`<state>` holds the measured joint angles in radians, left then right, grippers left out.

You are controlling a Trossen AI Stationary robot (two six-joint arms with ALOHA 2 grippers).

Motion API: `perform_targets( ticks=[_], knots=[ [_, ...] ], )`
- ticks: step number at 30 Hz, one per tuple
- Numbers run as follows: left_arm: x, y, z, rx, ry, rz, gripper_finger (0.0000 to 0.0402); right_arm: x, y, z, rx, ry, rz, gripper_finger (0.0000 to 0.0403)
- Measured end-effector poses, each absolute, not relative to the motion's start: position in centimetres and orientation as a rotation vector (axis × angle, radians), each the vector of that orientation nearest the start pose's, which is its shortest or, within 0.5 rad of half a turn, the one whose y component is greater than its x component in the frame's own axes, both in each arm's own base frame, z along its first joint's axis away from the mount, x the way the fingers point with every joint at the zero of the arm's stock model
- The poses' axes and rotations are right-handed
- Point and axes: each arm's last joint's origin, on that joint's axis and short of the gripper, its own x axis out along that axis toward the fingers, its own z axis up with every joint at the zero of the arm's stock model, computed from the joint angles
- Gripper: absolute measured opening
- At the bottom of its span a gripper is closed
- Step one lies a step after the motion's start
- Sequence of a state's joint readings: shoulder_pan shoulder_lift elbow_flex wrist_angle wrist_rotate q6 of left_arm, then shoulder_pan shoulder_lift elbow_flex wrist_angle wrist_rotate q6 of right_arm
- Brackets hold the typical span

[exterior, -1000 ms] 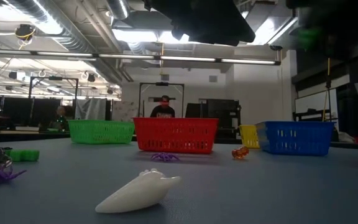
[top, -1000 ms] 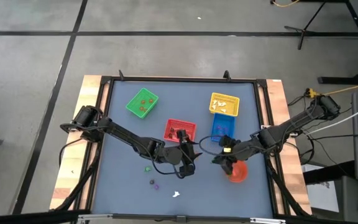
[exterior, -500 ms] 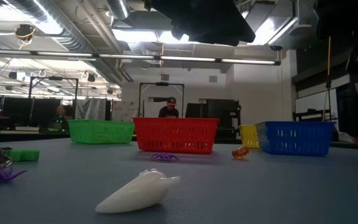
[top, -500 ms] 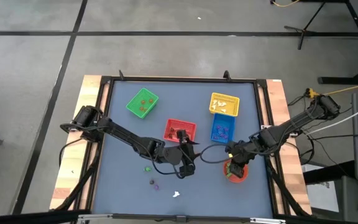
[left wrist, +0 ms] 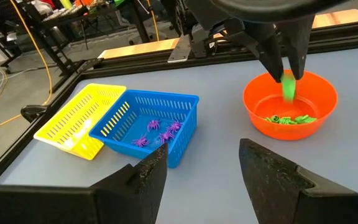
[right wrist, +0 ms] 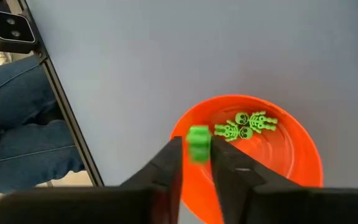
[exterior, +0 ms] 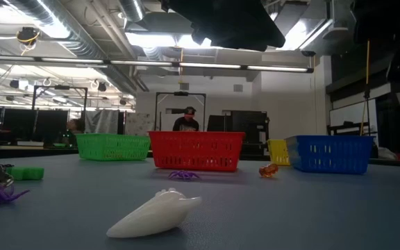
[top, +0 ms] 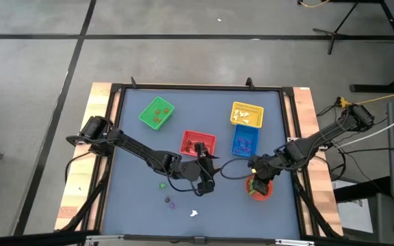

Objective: Sort Halloween decoration
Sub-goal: Put the green skeleton toy into the orange bin, then put the purple spider toy into the blue bin

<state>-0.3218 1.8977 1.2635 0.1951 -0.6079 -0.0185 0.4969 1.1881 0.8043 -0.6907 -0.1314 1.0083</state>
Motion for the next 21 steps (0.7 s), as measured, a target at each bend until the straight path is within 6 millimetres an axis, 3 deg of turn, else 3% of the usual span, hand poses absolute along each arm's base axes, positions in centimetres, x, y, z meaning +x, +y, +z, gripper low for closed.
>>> perform_targets(
  ticks=[9, 21],
  knots=[
    [40.4, -11.73, 21.75, 0.185, 0.395, 0.284, 0.0183, 18.93, 10.63, 22.74, 0.657, 1.225, -0.026, 0.0169],
    [40.19, -12.41, 21.74, 0.189, 0.394, 0.267, 0.0183, 19.16, 10.61, 22.83, 0.622, 1.179, -0.027, 0.0179]
  ],
)
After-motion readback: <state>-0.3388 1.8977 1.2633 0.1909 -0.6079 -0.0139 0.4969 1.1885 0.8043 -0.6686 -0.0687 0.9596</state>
